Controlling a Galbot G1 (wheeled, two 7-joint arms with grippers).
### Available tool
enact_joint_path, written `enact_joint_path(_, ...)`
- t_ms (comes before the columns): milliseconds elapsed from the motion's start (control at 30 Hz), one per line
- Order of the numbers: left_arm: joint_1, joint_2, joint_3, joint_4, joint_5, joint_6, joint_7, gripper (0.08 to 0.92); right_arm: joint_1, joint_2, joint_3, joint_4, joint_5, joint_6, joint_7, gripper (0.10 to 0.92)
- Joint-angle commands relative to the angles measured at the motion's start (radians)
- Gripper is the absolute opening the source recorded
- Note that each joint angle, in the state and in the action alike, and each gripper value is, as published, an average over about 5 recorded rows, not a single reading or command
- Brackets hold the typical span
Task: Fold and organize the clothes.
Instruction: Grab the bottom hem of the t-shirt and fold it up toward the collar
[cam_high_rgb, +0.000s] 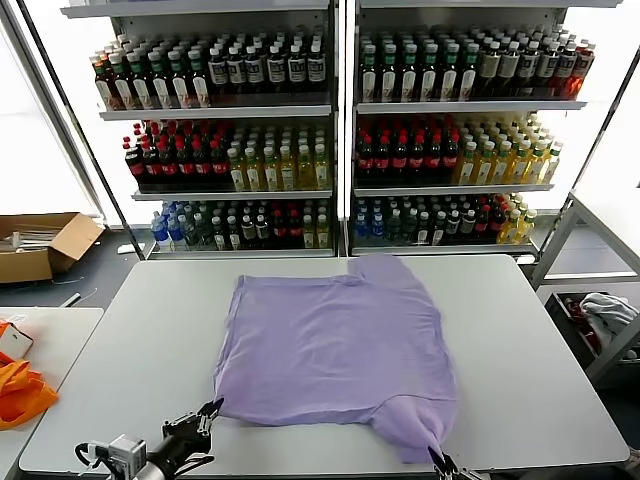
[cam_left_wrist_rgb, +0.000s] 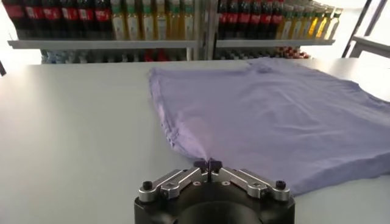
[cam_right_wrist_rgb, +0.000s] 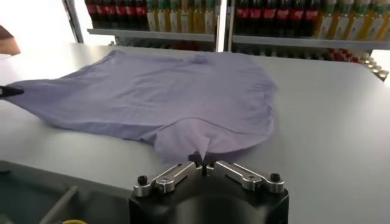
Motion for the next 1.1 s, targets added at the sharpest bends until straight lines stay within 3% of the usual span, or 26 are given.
enact_joint_path(33,0.097,0.034,-0.046,-0.114,-0.020,0.031,-0.012,0.091,-0.009,-0.018,0.010,0.057,0.087,0.094,0.016,0.113)
enact_joint_path(300,-0.015,0.085,-0.045,-0.072,-0.110,0.031,-0.013,0.094,0.336,-0.028,-0.053,-0.104,0.110,0.166,0.124,0.113)
enact_joint_path(633,-0.162,0.134,-0.041,0.045,-0.200,0.032,0.000,0.094,0.595,-0.027,-0.064,-0.261,0.114,0.176,0.134,0.113)
enact_joint_path(1100,-0.486,0.187,0.082,0.329,-0.247,0.032,0.055,0.092,0.765,-0.009,-0.128,-0.479,0.011,0.154,0.119,0.113)
